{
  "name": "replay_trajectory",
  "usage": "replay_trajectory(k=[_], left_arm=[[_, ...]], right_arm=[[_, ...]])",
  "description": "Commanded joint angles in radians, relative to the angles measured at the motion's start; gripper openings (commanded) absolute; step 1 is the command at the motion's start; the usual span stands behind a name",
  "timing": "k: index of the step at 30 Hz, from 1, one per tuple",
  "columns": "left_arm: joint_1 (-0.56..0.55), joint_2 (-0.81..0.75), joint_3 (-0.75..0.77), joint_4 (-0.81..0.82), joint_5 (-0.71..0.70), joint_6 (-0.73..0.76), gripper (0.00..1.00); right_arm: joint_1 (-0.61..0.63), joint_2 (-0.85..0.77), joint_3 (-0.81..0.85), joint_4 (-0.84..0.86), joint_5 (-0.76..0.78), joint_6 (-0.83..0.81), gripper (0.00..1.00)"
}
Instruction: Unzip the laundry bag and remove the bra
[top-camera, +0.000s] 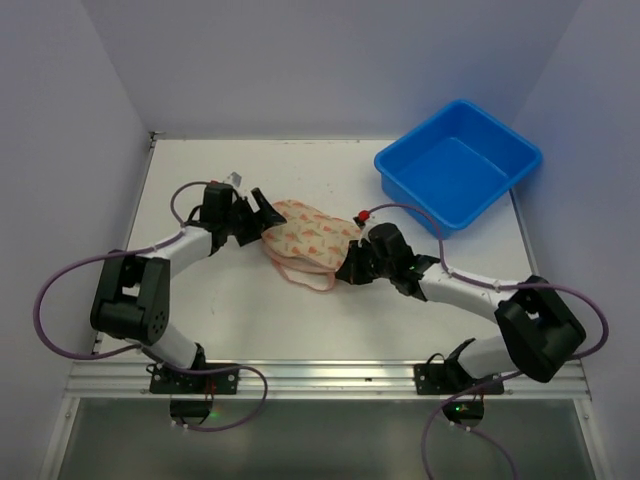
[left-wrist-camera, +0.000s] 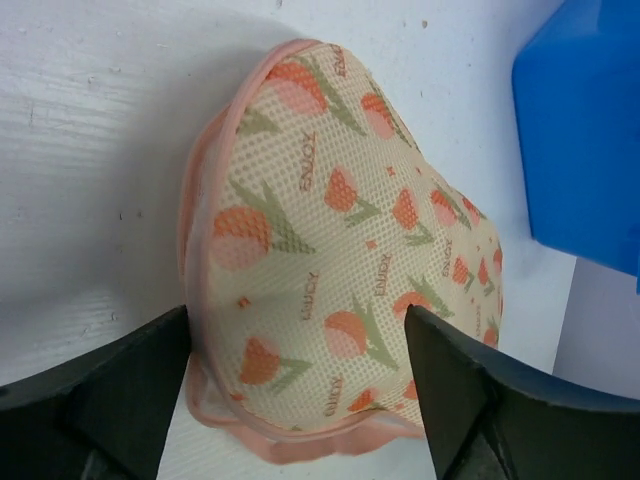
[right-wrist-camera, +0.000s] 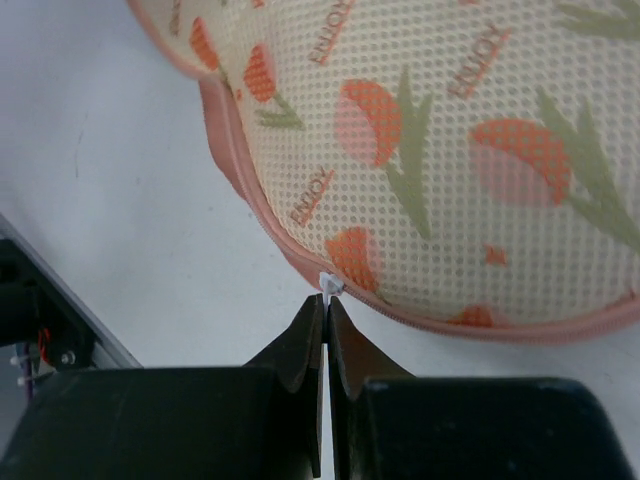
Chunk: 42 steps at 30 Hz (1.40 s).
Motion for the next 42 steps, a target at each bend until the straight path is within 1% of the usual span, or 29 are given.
replay_trajectory(k=[1, 5, 6, 8, 10, 13, 14, 15, 17, 19, 24, 28, 29, 30, 31, 32, 34, 37, 38, 40, 42], left_arm=[[0.008, -0.001, 0.038, -0.004, 0.064, -0.007, 0.90], [0.005, -0.123, -0.080, 0.036, 0.053, -0.101, 0.94], [0.005, -0.151, -0.138, 0.041, 0.046, -0.119, 0.95], [-0.002, -0.240, -0.197, 0.061, 0.009, -0.164, 0.95], [-0.005, -0.322, -0.264, 0.056, -0.017, -0.175, 0.95], [0.004, -0.410, -0.298, -0.005, -0.120, -0.152, 0.95], [0.011, -0.422, -0.291, -0.081, -0.196, -0.117, 0.95], [0.020, -0.430, -0.280, -0.105, -0.225, -0.097, 0.96], [0.049, -0.427, -0.237, -0.151, -0.265, -0.048, 0.96], [0.066, -0.410, -0.214, -0.149, -0.272, -0.023, 0.96], [0.078, -0.245, -0.087, -0.108, -0.195, 0.025, 0.96], [0.078, -0.118, 0.025, -0.039, -0.132, 0.031, 0.96], [0.078, -0.069, 0.048, 0.011, -0.094, 0.039, 0.96], [0.078, -0.042, 0.073, 0.022, -0.077, 0.043, 0.96], [0.078, 0.003, 0.132, 0.019, -0.071, 0.049, 0.96], [0.078, 0.024, 0.161, -0.003, -0.074, 0.071, 0.96], [0.081, 0.059, 0.235, -0.055, -0.109, 0.094, 0.96], [0.095, 0.056, 0.277, -0.184, -0.276, 0.120, 0.98], [0.103, 0.042, 0.284, -0.251, -0.377, 0.111, 0.99], [0.133, -0.011, 0.262, -0.289, -0.416, 0.094, 1.00], [0.138, -0.071, 0.168, -0.268, -0.387, 0.079, 1.00]], right_arm=[[0.059, 0.069, 0.096, 0.123, -0.051, 0.053, 0.00], [0.110, 0.157, 0.157, 0.218, -0.051, 0.087, 0.00], [0.116, 0.175, 0.171, 0.227, -0.051, 0.092, 0.00], [0.130, 0.230, 0.220, 0.229, -0.061, 0.093, 0.00], [0.139, 0.266, 0.242, 0.238, -0.064, 0.093, 0.00], [0.153, 0.281, 0.270, 0.232, -0.065, 0.092, 0.00], [0.154, 0.275, 0.270, 0.230, -0.059, 0.090, 0.00], [0.157, 0.270, 0.264, 0.233, -0.056, 0.086, 0.00], [0.157, 0.251, 0.244, 0.230, -0.038, 0.080, 0.00], [0.159, 0.232, 0.230, 0.197, -0.016, 0.066, 0.00], [0.156, 0.154, 0.176, 0.102, 0.082, 0.044, 0.00], [0.156, 0.132, 0.155, 0.086, 0.081, 0.057, 0.00], [0.157, 0.132, 0.149, 0.094, 0.067, 0.061, 0.00], [0.156, 0.135, 0.139, 0.106, 0.054, 0.076, 0.00], [0.156, 0.149, 0.139, 0.123, 0.036, 0.084, 0.00], [0.157, 0.158, 0.147, 0.129, 0.030, 0.089, 0.00], [0.157, 0.193, 0.161, 0.141, 0.019, 0.112, 0.00], [0.157, 0.218, 0.179, 0.166, 0.018, 0.136, 0.00], [0.157, 0.232, 0.188, 0.167, 0.027, 0.139, 0.00], [0.157, 0.243, 0.199, 0.169, 0.030, 0.146, 0.00], [0.157, 0.249, 0.213, 0.170, 0.030, 0.146, 0.00]])
